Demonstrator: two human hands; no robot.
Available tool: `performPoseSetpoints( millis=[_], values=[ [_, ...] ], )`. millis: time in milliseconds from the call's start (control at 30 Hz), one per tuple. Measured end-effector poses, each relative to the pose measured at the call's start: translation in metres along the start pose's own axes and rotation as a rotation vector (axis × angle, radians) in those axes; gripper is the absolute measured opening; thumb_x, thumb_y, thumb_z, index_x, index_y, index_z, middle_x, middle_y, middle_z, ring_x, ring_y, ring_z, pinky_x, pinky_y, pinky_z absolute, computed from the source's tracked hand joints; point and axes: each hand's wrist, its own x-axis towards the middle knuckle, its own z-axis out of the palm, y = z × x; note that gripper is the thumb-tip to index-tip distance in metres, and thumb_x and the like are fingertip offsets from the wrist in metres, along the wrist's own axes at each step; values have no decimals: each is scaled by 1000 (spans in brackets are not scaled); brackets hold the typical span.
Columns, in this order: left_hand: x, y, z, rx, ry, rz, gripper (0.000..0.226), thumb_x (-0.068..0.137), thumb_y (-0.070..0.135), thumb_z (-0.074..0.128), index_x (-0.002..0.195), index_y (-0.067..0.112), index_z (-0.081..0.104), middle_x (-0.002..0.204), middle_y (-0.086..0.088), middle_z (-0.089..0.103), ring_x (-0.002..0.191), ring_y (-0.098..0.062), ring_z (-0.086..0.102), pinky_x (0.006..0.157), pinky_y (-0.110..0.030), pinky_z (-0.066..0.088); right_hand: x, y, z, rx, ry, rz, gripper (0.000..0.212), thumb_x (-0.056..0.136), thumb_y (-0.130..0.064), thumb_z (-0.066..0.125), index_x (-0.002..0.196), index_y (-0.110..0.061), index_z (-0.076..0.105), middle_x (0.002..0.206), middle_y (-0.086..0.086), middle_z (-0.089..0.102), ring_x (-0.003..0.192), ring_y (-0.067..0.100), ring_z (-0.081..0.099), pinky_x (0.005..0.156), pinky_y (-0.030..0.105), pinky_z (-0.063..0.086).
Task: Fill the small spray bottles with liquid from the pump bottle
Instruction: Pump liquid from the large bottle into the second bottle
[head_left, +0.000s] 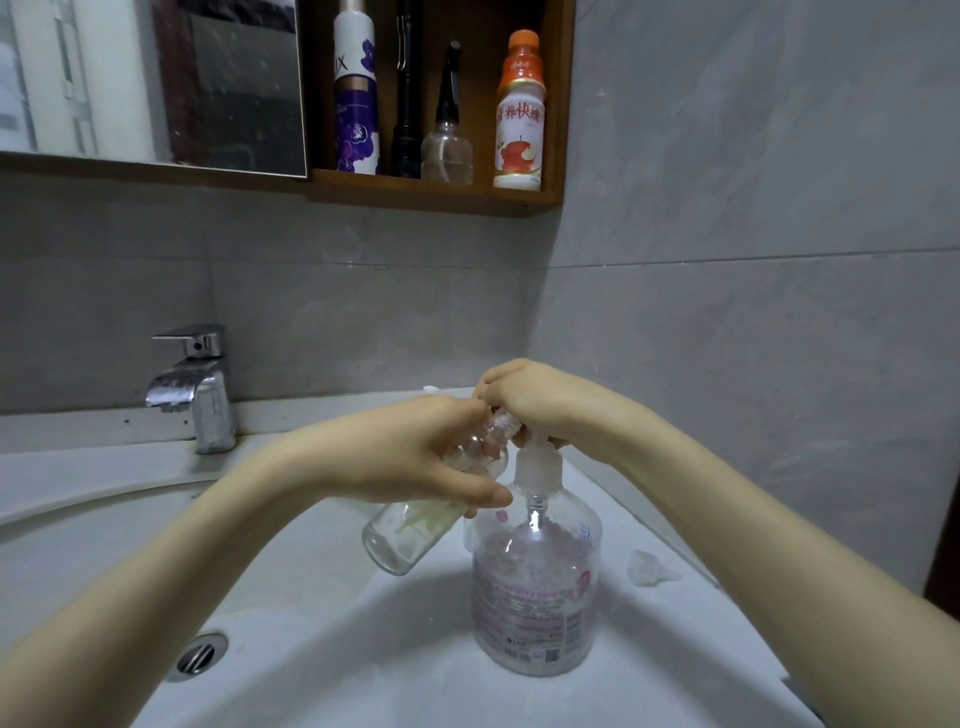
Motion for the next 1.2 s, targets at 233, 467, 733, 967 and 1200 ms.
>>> performPoseSetpoints(
  millis=[233, 467, 733, 967, 1200],
  values=[
    [-1, 1, -3, 6, -2, -21, 68, 66, 61, 62, 108, 8, 57, 90, -5, 65, 84, -20, 60, 79, -46, 48, 3, -2, -1, 25, 10, 25, 17, 90, -3, 52, 102, 0, 63, 89, 18, 53, 80, 29, 47, 56, 28, 36],
    [-1, 1, 0, 18, 6, -17, 71, 61, 64, 58, 107, 10, 58, 92, -4, 65, 85, -21, 60, 80, -48, 47, 1, 2, 0, 81, 40, 49, 11, 88, -4, 50, 92, -7, 60, 87, 16, 52, 79, 26, 45, 54, 26, 33],
    [0, -3, -1, 37, -11, -5, 63, 69, 58, 64, 108, 9, 55, 90, -4, 64, 83, -20, 59, 76, -44, 48, 3, 4, 1, 30, -22, -47, 19, 88, -4, 54, 72, -14, 54, 72, 6, 52, 63, 20, 44, 50, 24, 31],
    [0, 0, 2, 66, -40, -33, 60, 68, 56, 61, 103, 7, 54, 85, 0, 64, 77, -15, 56, 73, -39, 47, 6, 8, 6, 135, 56, -41, 30, 95, -1, 43, 68, -14, 46, 66, 0, 46, 55, 9, 43, 46, 16, 38],
    [-1, 2, -2, -25, -27, -21, 62, 68, 54, 62, 108, 7, 56, 89, 2, 69, 84, -12, 65, 81, -45, 49, 1, -2, -2, -32, 1, -21, 6, 90, -5, 52, 90, -5, 59, 75, 8, 52, 71, 24, 47, 55, 24, 36]
  ],
)
